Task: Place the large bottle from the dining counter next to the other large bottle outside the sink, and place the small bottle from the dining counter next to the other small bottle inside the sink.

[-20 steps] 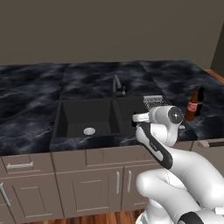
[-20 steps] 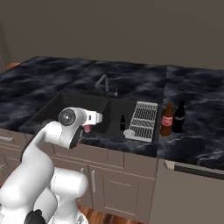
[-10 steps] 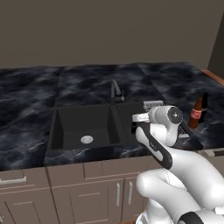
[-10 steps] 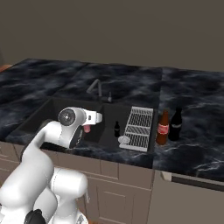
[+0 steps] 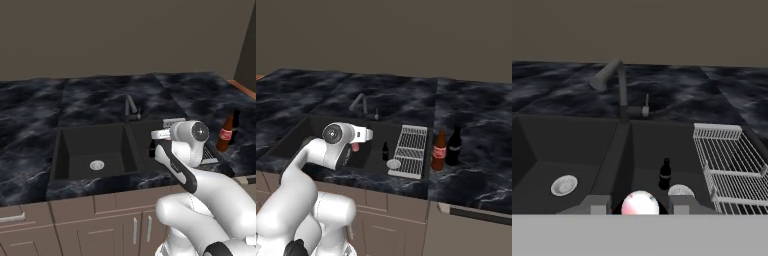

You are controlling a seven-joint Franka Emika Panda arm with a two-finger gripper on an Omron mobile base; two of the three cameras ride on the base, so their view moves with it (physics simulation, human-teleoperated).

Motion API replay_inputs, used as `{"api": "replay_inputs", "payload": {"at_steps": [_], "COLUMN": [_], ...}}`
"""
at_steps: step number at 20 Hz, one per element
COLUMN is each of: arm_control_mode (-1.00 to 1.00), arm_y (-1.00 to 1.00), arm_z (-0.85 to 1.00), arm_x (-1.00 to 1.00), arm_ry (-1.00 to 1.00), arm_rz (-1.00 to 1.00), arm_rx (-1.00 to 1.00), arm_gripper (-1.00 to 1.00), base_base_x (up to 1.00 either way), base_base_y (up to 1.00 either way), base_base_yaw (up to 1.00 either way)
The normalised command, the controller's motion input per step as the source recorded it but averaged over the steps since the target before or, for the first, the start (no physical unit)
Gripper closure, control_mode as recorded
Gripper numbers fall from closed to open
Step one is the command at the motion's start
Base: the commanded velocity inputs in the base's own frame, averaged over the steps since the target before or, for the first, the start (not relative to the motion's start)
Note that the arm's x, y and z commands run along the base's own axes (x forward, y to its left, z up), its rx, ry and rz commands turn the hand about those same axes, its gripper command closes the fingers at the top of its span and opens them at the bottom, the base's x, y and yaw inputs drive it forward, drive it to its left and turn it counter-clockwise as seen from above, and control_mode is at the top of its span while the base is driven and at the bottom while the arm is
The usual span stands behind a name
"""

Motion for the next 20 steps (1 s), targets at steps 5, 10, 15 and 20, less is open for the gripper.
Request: {"api": "replay_inputs", "payload": {"at_steps": [5, 10, 15, 20], "arm_control_mode": [1.00, 1.00, 1.00, 1.00], "arm_y": [0.00, 0.00, 0.00, 0.00], "arm_z": [0.00, 0.00, 0.00, 0.00], "arm_x": [0.00, 0.00, 0.00, 0.00], "arm_ry": [0.00, 0.00, 0.00, 0.00], "arm_rz": [0.00, 0.00, 0.00, 0.00], "arm_rx": [0.00, 0.00, 0.00, 0.00], "arm_gripper": [1.00, 1.00, 1.00, 1.00], "base_base_x": [0.21, 0.29, 0.23, 0.13], "base_base_y": [0.00, 0.00, 0.00, 0.00], "base_base_yaw": [-0.03, -0.04, -0.03, 0.00]}}
